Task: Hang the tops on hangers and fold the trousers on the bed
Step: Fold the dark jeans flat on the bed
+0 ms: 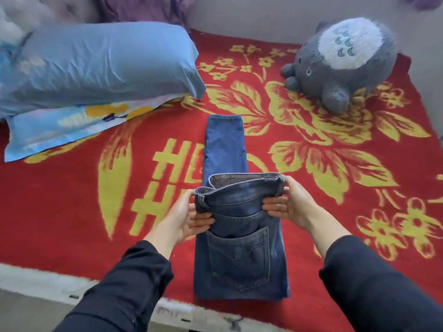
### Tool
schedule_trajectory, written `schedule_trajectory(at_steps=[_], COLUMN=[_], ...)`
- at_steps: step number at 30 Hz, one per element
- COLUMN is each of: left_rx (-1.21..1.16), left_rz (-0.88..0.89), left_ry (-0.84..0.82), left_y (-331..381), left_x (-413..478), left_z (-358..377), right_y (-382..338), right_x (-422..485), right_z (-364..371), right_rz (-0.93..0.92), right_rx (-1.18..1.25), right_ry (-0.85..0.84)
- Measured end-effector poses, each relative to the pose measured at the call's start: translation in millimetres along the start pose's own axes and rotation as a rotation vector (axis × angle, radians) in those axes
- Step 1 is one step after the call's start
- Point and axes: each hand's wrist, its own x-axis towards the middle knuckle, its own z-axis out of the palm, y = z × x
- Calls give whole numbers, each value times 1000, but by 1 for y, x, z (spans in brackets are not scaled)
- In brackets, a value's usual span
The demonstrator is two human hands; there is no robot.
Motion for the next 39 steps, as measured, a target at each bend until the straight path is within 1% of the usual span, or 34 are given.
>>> schedule_trajectory(at_steps=[6, 9, 11, 12, 14, 15, 16, 17, 19, 21, 23, 25, 27, 29, 30, 32, 34, 37, 38, 39], left_rx=[67, 80, 53, 22, -78, -114, -96, 6, 330, 544, 786, 1079, 1290, 1440, 1526, 1682, 1791, 1807, 1805, 1771], left_rz=[78, 130, 184, 226, 339, 387, 425, 466, 537, 522, 518, 563, 607, 648, 654, 603, 558, 695, 756, 759], left_ry=[24, 29, 23, 10, -57, -90, -99, -80, -18, -14, -17, 22, 56, 75, 86, 81, 75, 157, 149, 89], left_y=[105, 146, 170, 180, 191, 190, 185, 175, 146, 109, 73, 46, 25, 6, -4, -26, -46, -63, -69, -76], left_x=[81, 109, 123, 128, 139, 145, 151, 157, 167, 172, 176, 178, 174, 169, 167, 162, 155, 142, 140, 139], left_z=[12, 17, 21, 22, 23, 24, 24, 24, 23, 21, 15, 9, 7, 5, 4, 0, -2, 2, 4, 4], right_y=[-81, -110, -130, -140, -153, -155, -152, -143, -114, -75, -41, -16, 4, 26, 39, 68, 92, 108, 111, 114], right_x=[97, 129, 144, 151, 161, 165, 170, 175, 181, 178, 173, 168, 161, 152, 148, 138, 130, 124, 124, 122], right_z=[29, 39, 44, 47, 53, 56, 59, 61, 65, 65, 61, 56, 50, 40, 33, 20, 12, 12, 13, 14], right_rz=[-97, -156, -203, -236, -313, -336, -351, -363, -378, -347, -327, -382, -480, -554, -558, -516, -472, -483, -481, -480], right_rx=[-27, -46, -16, 13, 77, 76, 32, -50, -318, -658, -917, -1075, -1213, -1374, -1463, -1642, -1743, -1772, -1790, -1798], right_ry=[83, 124, 131, 112, 20, -21, -32, -20, 29, 11, -46, -92, -108, -124, -147, -216, -237, -211, -217, -224])
